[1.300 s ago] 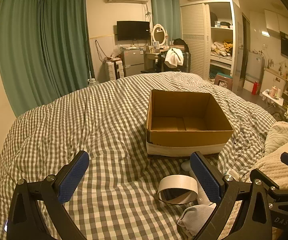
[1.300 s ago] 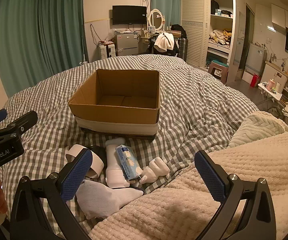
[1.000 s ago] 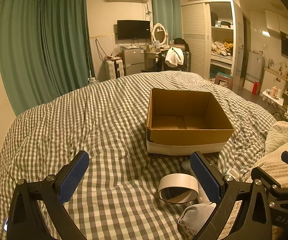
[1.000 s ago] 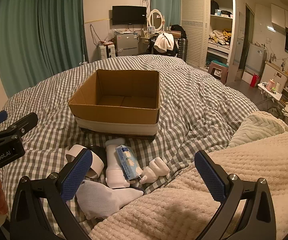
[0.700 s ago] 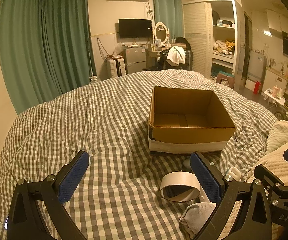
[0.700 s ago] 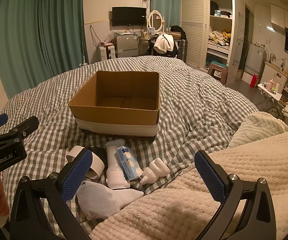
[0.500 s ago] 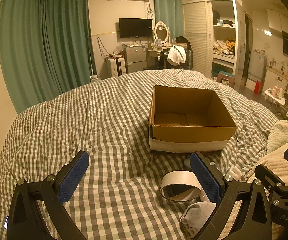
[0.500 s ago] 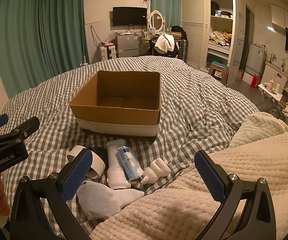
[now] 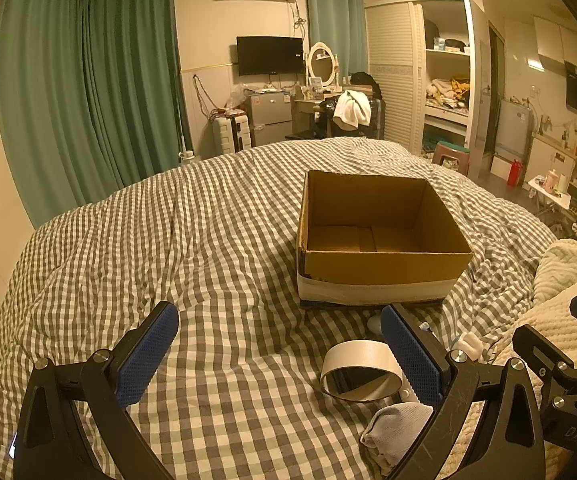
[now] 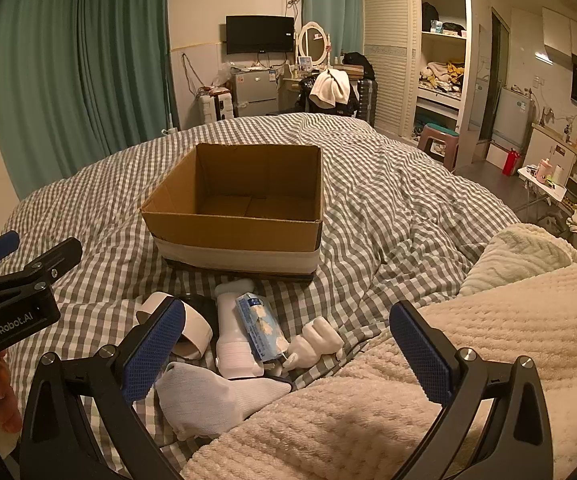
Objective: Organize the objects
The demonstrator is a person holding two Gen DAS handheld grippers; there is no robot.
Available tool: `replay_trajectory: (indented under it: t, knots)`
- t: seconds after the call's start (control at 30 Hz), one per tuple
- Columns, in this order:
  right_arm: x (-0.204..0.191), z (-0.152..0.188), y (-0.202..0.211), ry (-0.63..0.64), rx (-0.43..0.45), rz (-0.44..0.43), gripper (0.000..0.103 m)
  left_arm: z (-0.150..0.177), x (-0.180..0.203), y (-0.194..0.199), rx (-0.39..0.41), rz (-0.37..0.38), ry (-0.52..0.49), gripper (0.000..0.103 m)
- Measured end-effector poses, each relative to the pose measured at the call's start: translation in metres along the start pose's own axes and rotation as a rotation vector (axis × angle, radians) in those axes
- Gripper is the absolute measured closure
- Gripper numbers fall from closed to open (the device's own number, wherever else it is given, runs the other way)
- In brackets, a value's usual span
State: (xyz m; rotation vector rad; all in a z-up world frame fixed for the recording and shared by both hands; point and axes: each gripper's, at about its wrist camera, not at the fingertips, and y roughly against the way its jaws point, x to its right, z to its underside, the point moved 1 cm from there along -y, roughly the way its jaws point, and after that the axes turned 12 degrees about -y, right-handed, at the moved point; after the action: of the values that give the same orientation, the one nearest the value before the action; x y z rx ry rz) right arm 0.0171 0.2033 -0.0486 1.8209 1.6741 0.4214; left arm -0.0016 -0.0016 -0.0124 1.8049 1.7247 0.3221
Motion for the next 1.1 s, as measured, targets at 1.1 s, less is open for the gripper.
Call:
replay_trajectory:
  t: [1.1]
  knots:
    - [0.032, 0.007, -0.098, -0.01, -0.285, 0.09, 0.011, 0.03, 0.047, -0.099, -0.298, 0.175, -0.053, 0.0]
